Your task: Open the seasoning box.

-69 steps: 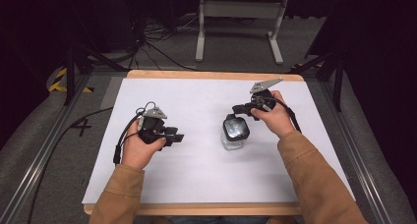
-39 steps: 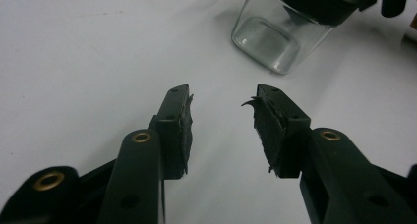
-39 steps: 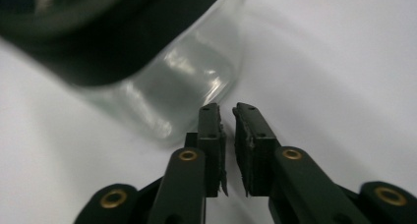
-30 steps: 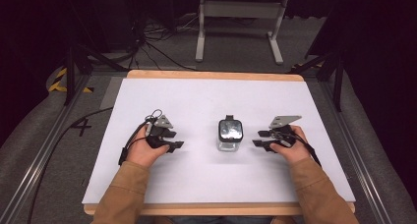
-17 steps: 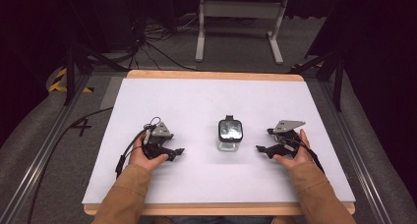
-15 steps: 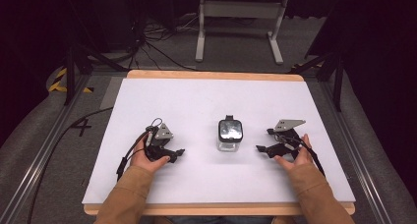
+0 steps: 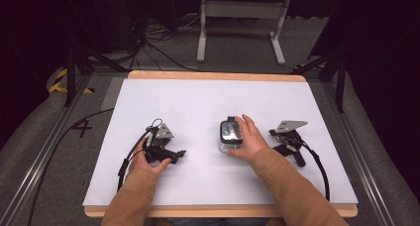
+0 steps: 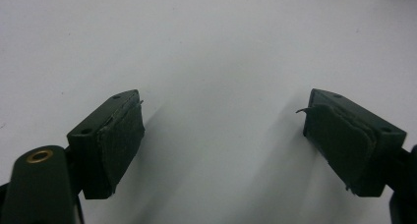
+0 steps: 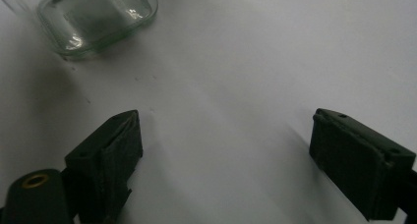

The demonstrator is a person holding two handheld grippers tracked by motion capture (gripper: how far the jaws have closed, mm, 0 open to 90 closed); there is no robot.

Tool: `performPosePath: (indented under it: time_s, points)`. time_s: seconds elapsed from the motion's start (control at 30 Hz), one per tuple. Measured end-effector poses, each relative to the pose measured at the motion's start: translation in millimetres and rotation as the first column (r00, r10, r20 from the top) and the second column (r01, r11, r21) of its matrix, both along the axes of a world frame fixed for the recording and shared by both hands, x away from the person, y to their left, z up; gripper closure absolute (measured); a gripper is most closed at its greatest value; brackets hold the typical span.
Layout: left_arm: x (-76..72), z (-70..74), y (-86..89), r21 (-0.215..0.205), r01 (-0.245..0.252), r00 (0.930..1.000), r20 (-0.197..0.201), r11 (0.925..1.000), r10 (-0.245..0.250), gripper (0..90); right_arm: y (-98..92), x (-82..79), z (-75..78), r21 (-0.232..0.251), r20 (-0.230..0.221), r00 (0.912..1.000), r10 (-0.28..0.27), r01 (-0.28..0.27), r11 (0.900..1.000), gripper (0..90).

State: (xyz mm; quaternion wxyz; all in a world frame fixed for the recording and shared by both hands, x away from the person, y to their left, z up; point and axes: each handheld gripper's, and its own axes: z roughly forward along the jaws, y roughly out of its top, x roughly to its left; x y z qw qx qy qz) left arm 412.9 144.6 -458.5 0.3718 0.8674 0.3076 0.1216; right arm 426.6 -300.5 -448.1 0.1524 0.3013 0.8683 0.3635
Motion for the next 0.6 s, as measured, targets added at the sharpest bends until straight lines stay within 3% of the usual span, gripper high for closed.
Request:
performPosePath:
  time_s: [0.6]
  points:
    - [0.1,0.1,-0.2,0.003,0.0,1.0,-0.001,1.0,0.0,15.5,0.1,-0.1,0.0,0.0,0.0,1.0,-0.002,0.002,1.0,12.4]
